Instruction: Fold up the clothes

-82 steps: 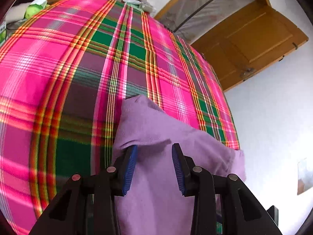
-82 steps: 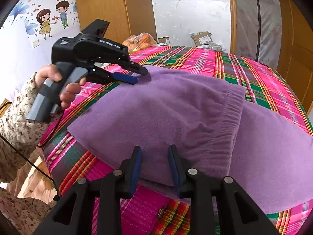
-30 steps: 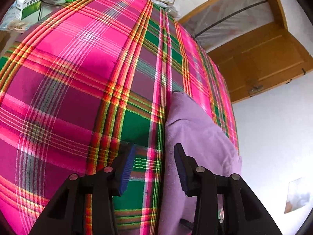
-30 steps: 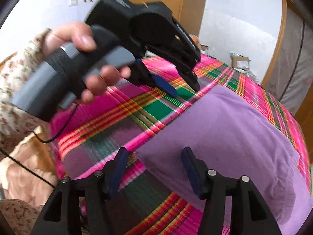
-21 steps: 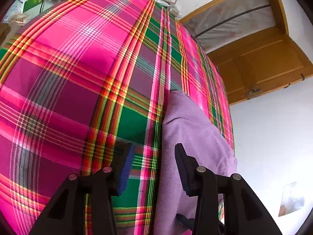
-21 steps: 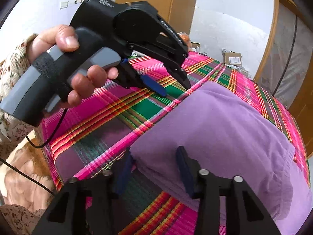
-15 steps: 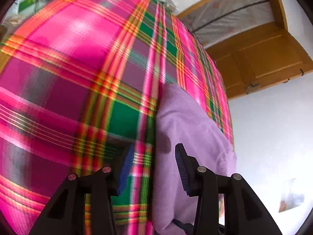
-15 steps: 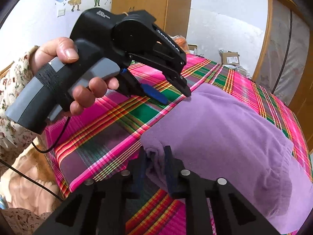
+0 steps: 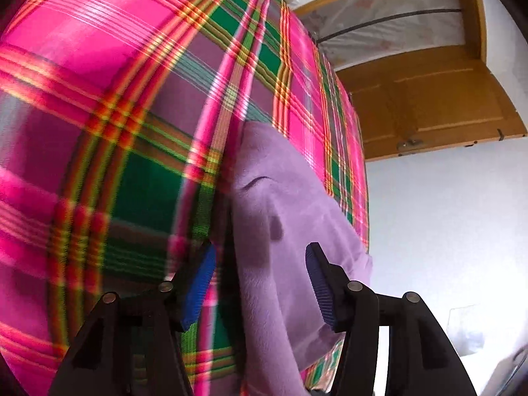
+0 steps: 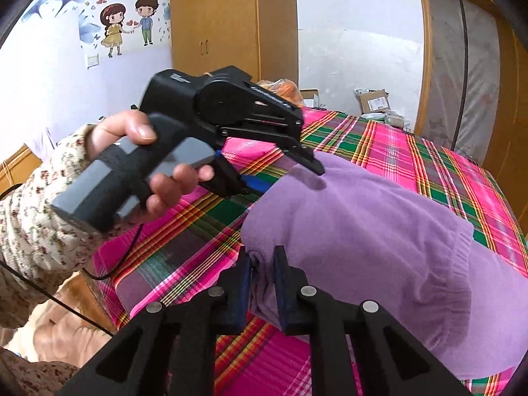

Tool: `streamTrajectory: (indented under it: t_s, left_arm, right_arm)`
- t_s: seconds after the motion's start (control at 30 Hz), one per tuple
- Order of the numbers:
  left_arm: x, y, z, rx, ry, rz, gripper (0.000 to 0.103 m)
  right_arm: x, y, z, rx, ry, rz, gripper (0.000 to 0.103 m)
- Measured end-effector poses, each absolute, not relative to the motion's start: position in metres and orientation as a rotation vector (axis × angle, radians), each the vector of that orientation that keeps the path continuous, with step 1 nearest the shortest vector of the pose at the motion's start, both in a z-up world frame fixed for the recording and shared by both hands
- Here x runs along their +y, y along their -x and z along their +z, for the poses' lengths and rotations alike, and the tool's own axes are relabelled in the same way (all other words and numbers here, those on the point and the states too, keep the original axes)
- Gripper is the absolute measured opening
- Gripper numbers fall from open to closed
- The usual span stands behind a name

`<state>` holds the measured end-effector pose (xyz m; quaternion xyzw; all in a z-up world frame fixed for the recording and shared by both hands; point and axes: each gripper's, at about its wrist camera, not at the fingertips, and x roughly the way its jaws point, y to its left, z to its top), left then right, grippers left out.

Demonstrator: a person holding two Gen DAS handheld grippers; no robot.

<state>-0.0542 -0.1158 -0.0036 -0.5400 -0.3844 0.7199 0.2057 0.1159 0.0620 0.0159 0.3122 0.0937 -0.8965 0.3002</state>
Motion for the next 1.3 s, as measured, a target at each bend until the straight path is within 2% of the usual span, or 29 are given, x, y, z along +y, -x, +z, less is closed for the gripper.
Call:
streamTrajectory:
  t_s: [0.2, 0.37, 0.4, 0.47, 0.53, 1.17, 1.3]
  left_arm:
    - [-0.092, 0.065, -0.004, -1.025, 1.511, 1.957, 0.058]
    - [-0.088, 0.069, -0.008, -1.055, 1.490, 1.922, 0.055]
    - [-0.088, 0.071, -0.011, -1.055, 1.492, 1.922, 0.052]
    - [-0.089, 0.072, -0.016, -1.052, 1.501, 1.937, 0.028]
    - [-0.095, 0.071, -0.021, -1.058, 1.509, 1.946, 0.013]
    - [-0.150, 0.061, -0.009, -1.091, 1.375, 2.046, 0.009]
    - [-0.176, 0.057, -0.001, -1.104, 1.338, 2.150, 0.001]
  right_arm:
    - [0.070, -0.125, 0.019, 0.216, -0.819, -2.382, 0.013]
    - [0.070, -0.123, 0.019, 0.208, -0.822, -2.384, 0.013]
    - [0.070, -0.122, 0.018, 0.209, -0.824, -2.383, 0.013]
    - [0.068, -0.121, 0.017, 0.213, -0.826, -2.381, 0.013]
    - [0.066, -0.120, 0.016, 0.217, -0.829, -2.376, 0.013]
    - [0.019, -0.111, 0.003, 0.305, -0.879, -2.267, 0.012]
    - [0.013, -0.106, 0.001, 0.289, -0.890, -2.244, 0.009]
